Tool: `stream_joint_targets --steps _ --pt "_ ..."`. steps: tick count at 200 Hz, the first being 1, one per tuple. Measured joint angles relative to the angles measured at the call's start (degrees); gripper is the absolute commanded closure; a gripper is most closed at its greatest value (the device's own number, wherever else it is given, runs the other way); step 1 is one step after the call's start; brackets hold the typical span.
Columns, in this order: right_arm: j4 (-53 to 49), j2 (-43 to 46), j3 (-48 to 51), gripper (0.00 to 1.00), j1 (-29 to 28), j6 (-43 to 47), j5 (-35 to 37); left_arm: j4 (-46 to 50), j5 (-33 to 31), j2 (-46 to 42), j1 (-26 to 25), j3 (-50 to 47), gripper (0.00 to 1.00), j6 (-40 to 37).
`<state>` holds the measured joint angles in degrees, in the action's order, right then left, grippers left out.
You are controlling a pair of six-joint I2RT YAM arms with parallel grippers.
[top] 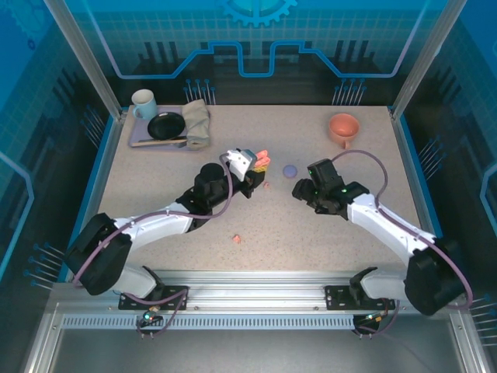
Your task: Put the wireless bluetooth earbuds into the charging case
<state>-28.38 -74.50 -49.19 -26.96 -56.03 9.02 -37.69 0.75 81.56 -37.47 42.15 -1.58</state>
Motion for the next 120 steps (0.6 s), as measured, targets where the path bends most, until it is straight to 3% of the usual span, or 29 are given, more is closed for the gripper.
stream_joint_targets --steps 30,78,120 --pt "-1.05 -11.28 -8.31 0.32 -0.76 1.84 -2.36 1.31 -3.41 -3.17 4.24 -1.88 1.00 3.54" --pt "-6.23 -32.11 -31.01 0.41 -3.54 6.38 -3.39 4.42 -5.46 -9.16 8.55 -3.76 1.00 6.12" --pt "-11.43 -41.20 -38.38 0.54 -5.70 2.56 -1.70 5.25 -5.46 -12.24 9.68 -5.64 1.00 6.21"
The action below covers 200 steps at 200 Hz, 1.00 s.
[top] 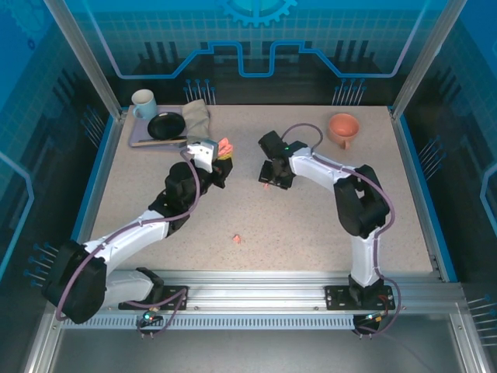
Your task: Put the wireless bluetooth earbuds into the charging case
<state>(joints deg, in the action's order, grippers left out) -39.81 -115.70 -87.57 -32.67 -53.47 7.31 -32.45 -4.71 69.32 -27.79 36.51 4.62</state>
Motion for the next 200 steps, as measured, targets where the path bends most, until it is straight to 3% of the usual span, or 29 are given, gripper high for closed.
stream_joint_targets --steps 53,137,200 --pt "-2.27 -3.82 -2.08 0.58 -1.05 -5.55 1.70 1.33 0.04 -0.44 1.01 -0.37 1.00 0.00" --pt "-0.26 -5.01 -2.84 0.60 -1.16 -6.54 2.36 1.33 1.14 -0.37 1.44 -0.37 1.00 0.00" --pt "0.63 -7.56 -4.04 0.73 -1.09 -6.84 2.34 1.33 1.99 0.15 1.70 -0.37 1.00 0.00"
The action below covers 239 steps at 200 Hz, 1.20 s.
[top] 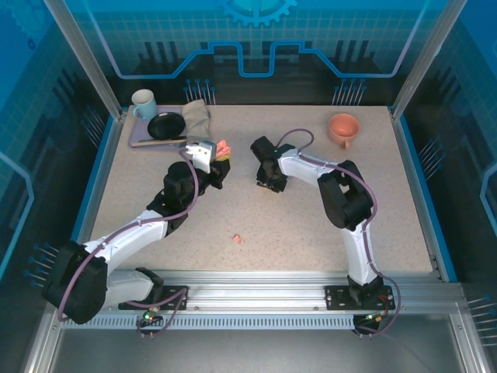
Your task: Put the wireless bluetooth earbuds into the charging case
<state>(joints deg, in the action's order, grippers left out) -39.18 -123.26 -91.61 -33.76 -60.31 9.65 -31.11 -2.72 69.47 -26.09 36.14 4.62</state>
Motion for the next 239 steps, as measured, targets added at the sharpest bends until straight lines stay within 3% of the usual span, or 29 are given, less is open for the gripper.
stream_joint_targets --steps 34,84,166,239 --pt "0.68 0.00 -0.02 0.82 0.04 0.90 -0.17 0.02 0.20 0.02 0.11 0.00 1.00 0.00" --pt "4.24 2.49 3.54 0.87 0.55 9.16 -1.53 0.09 0.85 0.02 0.11 0.00 1.00 0.00" --pt "-4.37 9.46 5.05 0.85 0.79 43.93 -10.88 2.60 2.82 0.02 0.17 0.00 1.00 0.00" --pt "-12.35 8.11 6.05 0.77 -2.40 54.29 -9.55 3.06 3.65 0.00 0.17 0.00 1.00 0.46"
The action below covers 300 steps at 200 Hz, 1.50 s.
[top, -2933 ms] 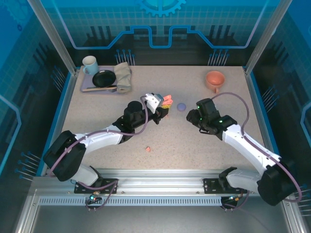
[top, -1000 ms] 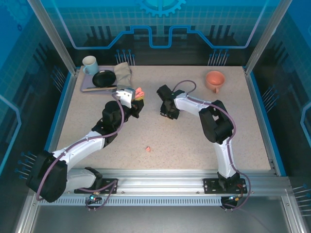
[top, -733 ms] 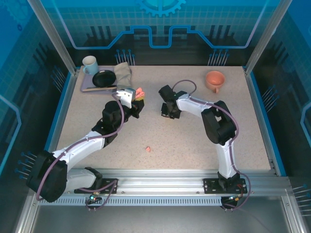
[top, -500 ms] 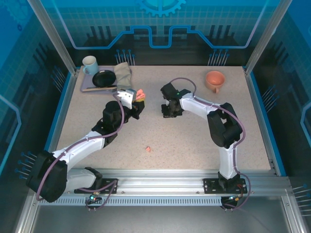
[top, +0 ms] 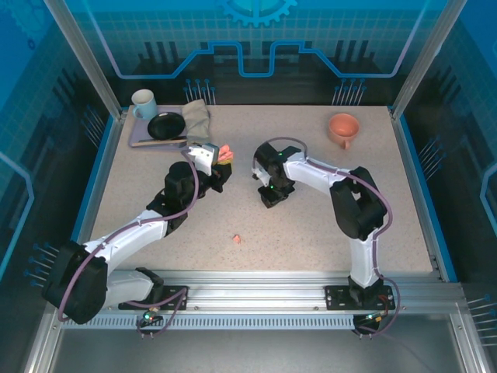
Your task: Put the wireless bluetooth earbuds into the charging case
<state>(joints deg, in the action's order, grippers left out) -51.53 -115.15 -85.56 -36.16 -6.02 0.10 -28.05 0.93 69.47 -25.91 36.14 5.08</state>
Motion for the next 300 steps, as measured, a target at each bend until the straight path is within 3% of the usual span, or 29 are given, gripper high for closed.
stream_joint_targets --steps 20,39,78,105,132,157,179,226,300 --pt "-1.57 -2.40 -0.31 0.71 -1.38 0.92 2.01 0.04 0.02 -0.11 0.00 0.00 1.00 0.61" --pt "-2.23 -3.91 -0.33 0.53 -1.79 0.59 3.04 0.00 0.02 -0.24 0.00 0.00 1.00 1.01" --pt "-1.07 -0.98 0.61 0.42 -1.14 -6.69 3.76 0.00 0.44 -0.50 0.00 0.00 1.00 1.07" --pt "1.99 7.72 5.20 0.40 -0.15 -20.28 1.90 -0.07 0.44 -0.92 0.00 0.00 1.00 1.38" --pt "7.91 16.17 12.28 0.39 -0.24 -40.17 -0.94 -0.07 0.44 -1.01 0.00 0.02 1.00 1.62" --pt "13.00 18.43 17.86 0.40 -1.55 -57.48 -1.62 -0.07 0.44 -1.01 0.00 0.02 1.00 2.10" --pt "15.32 17.99 18.32 0.39 -4.09 -66.38 -1.62 -0.07 0.44 -0.98 0.00 0.02 1.00 2.12" --pt "20.26 12.96 14.40 0.39 -6.29 -72.46 -2.10 -0.04 0.44 -1.18 0.00 0.09 1.00 2.12" --pt "21.18 7.87 13.88 0.39 -6.27 -73.07 -1.99 -0.07 0.44 -2.03 0.00 0.09 1.00 2.12"
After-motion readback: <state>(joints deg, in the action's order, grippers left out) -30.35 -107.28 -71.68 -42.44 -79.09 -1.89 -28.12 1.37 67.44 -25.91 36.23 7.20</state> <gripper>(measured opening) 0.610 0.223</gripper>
